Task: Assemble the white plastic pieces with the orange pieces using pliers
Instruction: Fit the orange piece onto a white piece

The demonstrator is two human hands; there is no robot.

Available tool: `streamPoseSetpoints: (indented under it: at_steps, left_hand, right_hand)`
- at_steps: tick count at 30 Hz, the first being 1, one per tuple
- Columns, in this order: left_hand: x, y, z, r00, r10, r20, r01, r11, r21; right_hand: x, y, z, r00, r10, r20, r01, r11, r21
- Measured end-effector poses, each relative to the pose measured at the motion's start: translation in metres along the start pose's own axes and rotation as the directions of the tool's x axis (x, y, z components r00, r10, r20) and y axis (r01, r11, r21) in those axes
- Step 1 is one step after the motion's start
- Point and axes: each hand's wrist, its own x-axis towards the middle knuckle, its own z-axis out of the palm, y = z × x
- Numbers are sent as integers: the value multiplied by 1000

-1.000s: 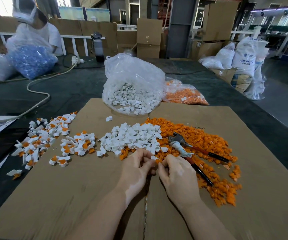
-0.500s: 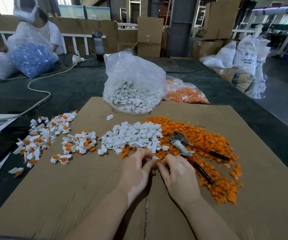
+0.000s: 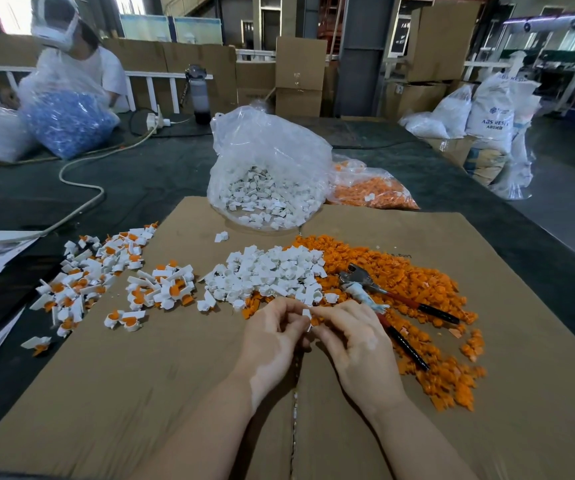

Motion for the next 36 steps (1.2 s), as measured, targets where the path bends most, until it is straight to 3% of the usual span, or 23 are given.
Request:
streamPoseSetpoints:
  at_steps: [36]
  left_hand:
    - [0,0,0,1000,-17,-15,16,999,-52]
  right_hand:
    - [1,0,1,998,-44,-36,42,998,-51]
